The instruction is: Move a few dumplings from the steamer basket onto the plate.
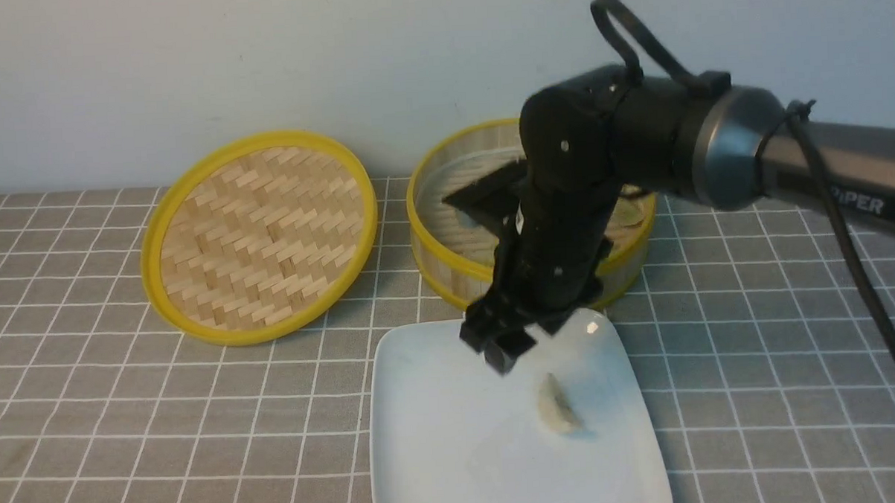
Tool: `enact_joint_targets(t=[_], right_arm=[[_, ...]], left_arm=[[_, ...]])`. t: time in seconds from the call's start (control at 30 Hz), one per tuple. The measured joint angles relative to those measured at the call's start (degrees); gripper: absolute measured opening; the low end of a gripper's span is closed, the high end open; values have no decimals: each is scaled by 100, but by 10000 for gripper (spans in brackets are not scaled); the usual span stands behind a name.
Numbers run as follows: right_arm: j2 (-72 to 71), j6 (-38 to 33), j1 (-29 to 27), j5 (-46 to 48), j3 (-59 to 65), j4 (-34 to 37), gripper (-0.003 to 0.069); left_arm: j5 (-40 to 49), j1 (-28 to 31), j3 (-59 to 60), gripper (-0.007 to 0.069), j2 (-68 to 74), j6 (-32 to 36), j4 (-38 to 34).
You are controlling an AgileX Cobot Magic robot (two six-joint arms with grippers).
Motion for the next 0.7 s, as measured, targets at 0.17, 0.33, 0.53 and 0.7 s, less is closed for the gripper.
enact_joint_targets(t=[0.17,0.33,0.53,0.7], right_arm=[[38,424,-418,-560,-758,-720,529],[592,264,-1132,-588,-1389,-369,523],[1264,77,-1357,-547,-1512,-214,520],[1695,177,-1371,-862,-1527,-368,520]], left_arm=[[0,0,0,-5,0,0,0],[0,0,0,-5,0,0,0],[0,0,0,-5,0,0,0],[0,0,0,-5,0,0,0]])
